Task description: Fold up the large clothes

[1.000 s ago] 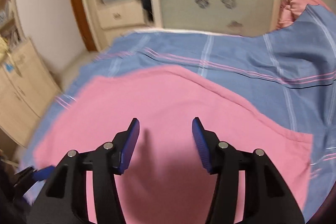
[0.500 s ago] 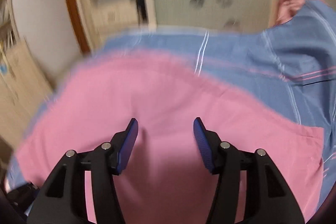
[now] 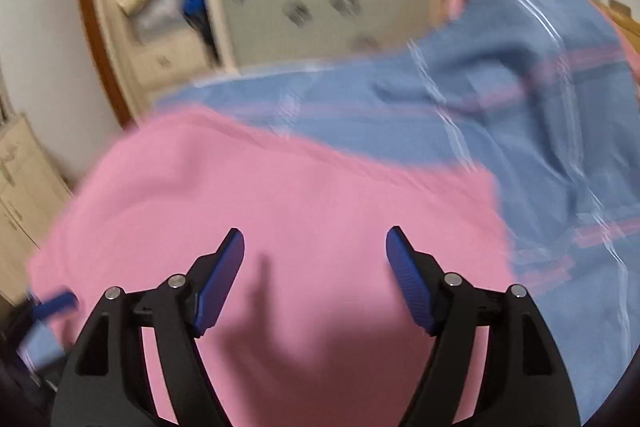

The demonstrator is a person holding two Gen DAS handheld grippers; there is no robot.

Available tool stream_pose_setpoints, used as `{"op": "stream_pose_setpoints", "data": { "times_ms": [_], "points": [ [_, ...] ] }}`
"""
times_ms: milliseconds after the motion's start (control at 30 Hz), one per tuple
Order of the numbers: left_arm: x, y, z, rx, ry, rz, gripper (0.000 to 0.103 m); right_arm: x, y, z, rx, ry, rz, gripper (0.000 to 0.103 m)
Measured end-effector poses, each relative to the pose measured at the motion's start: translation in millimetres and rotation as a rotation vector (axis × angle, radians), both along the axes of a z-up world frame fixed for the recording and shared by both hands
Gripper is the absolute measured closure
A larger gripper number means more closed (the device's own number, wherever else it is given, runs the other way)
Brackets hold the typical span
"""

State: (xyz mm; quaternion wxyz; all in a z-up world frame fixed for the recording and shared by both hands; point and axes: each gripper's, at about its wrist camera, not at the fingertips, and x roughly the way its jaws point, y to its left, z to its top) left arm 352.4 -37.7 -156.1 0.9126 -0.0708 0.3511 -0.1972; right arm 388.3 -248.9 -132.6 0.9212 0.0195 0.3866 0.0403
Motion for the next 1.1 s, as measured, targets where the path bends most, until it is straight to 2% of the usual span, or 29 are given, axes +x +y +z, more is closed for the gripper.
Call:
{"op": "stream_pose_setpoints", "data": {
  "times_ms": [33,67,133,167,200,267,333,400,467,533,567,633,700,733,767,833,900,967,1033,1100],
  "points": [
    [4.6,-13.2,-10.6,0.048,0.034,0.001,0.016,1.6,-15.2,-23.1,-0.062,0.097,-0.024,0.029],
    [5.2,-23.8,-18.5,0.116,0.041,0.023,0.016,-1.7,-27.1,-39.6,-0.054,0.143,-0.013,0.03],
    [-0.4,-39.6,-27.5,0.212,0.036,0.035,0.015,-24.5,-46.5,-40.1,0.046,0.113,-0.019,0.036],
    [-1.3,-44.4,-29.1,0.251,0.02,0.04,0.014,-46.4,-51.5,-28.6,0.085,0.049,-0.009,0.036],
    [-1.7,-46.2,-29.6,0.261,0.014,0.042,0.013,-67.3,-52.0,-20.8,0.101,0.001,0.022,0.034],
    [-2.2,-46.0,-30.5,0.232,0.027,0.043,0.012,-90.2,-43.4,-32.5,0.041,0.048,0.077,0.031],
    [4.0,-43.2,-31.5,0.216,0.042,0.035,0.012,-106.3,-28.3,-61.0,-0.08,0.12,0.137,0.03],
    [2.6,-47.3,-35.2,0.242,0.039,0.033,0.012,-119.5,-17.3,-55.9,-0.176,0.092,0.18,0.03],
    [-4.0,-46.1,-34.7,0.266,0.02,0.035,0.012,-120.4,-27.1,-33.0,-0.111,0.04,0.174,0.03],
    [-4.6,-46.9,-32.3,0.257,0.025,0.037,0.012,-107.0,-50.0,-6.6,0.018,-0.027,0.103,0.03],
    [-10.4,-46.4,-31.3,0.252,0.027,0.036,0.012,-95.0,-61.0,2.3,0.069,-0.03,0.057,0.03],
    [-10.4,-45.4,-31.8,0.242,0.032,0.033,0.012,-57.8,-86.0,11.8,0.214,0.005,-0.011,0.03],
    [-10.9,-41.9,-32.2,0.229,0.036,0.032,0.011,-20.6,-95.0,10.2,0.333,0.082,-0.013,0.03],
    [-10.2,-41.8,-31.8,0.226,0.037,0.032,0.011,-4.4,-100.6,7.6,0.336,0.104,-0.057,0.03],
    [-9.9,-41.6,-31.9,0.223,0.038,0.032,0.011,12.6,-98.9,4.5,0.275,0.115,-0.111,0.031],
    [-9.2,-41.9,-32.0,0.217,0.04,0.033,0.011,45.1,-87.9,-8.0,0.115,0.147,-0.166,0.044],
    [-8.4,-40.3,-31.9,0.204,0.039,0.034,0.01,69.7,-81.1,-22.7,0.099,0.203,-0.183,0.076],
    [-6.2,-35.5,-31.7,0.167,0.044,0.043,0.01,90.2,-86.8,-26.9,0.15,0.191,-0.195,0.087],
    [-3.7,-29.5,-31.9,0.129,0.054,0.049,0.01,98.0,-92.5,-16.5,0.211,0.089,-0.18,0.09],
    [-2.1,-26.2,-32.5,0.107,0.062,0.05,0.01,95.7,-95.6,-8.2,0.229,0.033,-0.203,0.09]
  ]
}}
